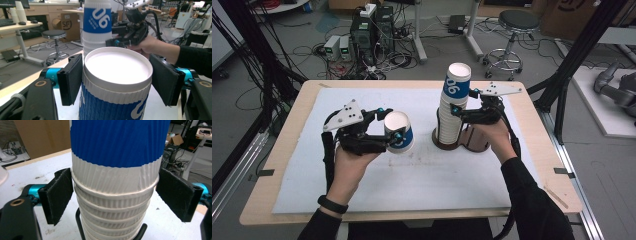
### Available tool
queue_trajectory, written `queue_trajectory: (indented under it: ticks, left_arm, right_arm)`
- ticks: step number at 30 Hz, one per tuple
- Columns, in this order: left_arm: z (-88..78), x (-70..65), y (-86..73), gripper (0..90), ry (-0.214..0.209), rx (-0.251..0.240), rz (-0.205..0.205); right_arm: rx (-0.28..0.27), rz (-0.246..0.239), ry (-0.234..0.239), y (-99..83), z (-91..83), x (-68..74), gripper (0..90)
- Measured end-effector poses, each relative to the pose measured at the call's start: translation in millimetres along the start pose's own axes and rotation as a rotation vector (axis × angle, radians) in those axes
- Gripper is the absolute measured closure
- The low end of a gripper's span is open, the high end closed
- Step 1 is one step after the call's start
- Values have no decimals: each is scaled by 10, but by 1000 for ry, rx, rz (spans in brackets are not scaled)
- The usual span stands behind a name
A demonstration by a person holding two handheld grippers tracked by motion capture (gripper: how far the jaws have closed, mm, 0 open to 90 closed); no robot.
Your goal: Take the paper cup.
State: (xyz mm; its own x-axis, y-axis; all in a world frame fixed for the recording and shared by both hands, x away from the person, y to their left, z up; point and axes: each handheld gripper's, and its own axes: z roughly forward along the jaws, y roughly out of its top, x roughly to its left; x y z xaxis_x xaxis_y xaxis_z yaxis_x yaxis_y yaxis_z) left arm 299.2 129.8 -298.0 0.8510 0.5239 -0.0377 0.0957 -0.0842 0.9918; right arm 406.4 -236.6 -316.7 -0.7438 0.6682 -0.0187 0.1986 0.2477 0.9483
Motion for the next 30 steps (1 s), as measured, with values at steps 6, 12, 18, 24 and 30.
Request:
queue_trajectory:
  ticks: [6,12,18,24,30]
  left_arm:
    - [34,1,-139,298,-22,3,-11]
    - [87,14,-290,298,-29,35,-34]
    - [75,70,-335,298,-24,41,-44]
    - [68,102,-377,298,-17,39,-49]
    - [76,137,-447,298,-17,50,-53]
  right_arm:
    - [-4,-3,0,3,-9,3,150]
    - [9,5,-10,11,-69,13,149]
    - [7,11,-15,15,-145,0,148]
    - [12,14,-13,5,-223,17,148]
    - [-8,11,-11,7,-358,40,148]
